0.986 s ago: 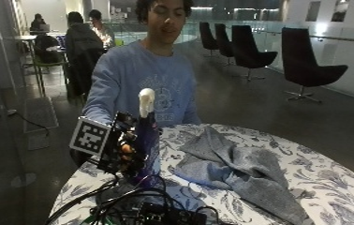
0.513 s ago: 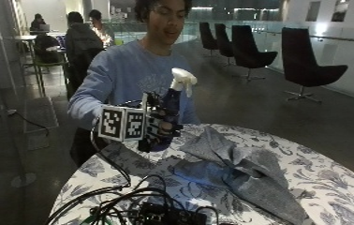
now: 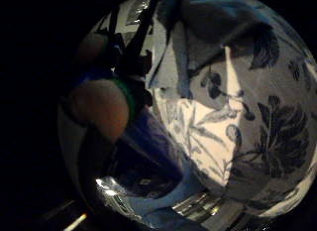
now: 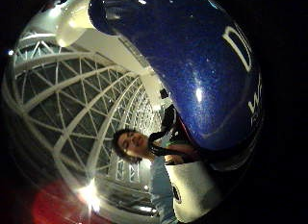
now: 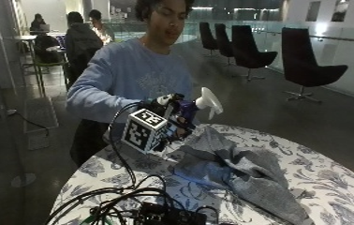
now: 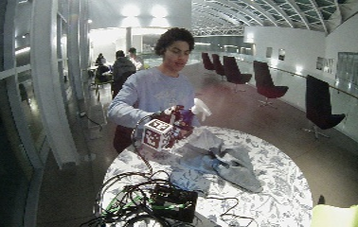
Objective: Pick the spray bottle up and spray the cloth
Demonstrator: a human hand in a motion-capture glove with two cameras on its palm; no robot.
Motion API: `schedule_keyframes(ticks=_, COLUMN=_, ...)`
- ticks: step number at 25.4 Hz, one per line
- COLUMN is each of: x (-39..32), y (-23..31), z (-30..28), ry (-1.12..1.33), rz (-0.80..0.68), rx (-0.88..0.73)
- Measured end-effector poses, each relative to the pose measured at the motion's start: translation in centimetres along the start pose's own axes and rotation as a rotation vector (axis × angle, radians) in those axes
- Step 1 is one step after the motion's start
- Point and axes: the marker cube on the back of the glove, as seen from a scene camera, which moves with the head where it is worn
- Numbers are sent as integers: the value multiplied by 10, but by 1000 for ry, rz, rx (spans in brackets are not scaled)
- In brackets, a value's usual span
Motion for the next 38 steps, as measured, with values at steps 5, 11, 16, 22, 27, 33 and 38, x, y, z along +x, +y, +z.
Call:
schedule_keyframes(ticks=5, x=3, y=-8, z=7, ry=3, rz=93, rx=-5)
schedule_keyframes(ticks=11, x=3, y=-12, z=13, ry=-24, rz=140, rx=-9)
schedule_keyframes(ticks=16, x=1, y=-14, z=17, ry=-44, rz=155, rx=-17)
schedule_keyframes(ticks=22, x=4, y=-16, z=19, ry=-43, rz=182, rx=-12)
schedule_keyframes(ticks=27, x=4, y=-15, z=21, ry=-49, rz=195, rx=-9)
schedule_keyframes(ticks=33, x=3, y=-16, z=25, ry=-55, rz=198, rx=-3)
schedule_keyframes(ticks=38, x=-3, y=-15, z=33, ry=-75, rz=141, rx=26)
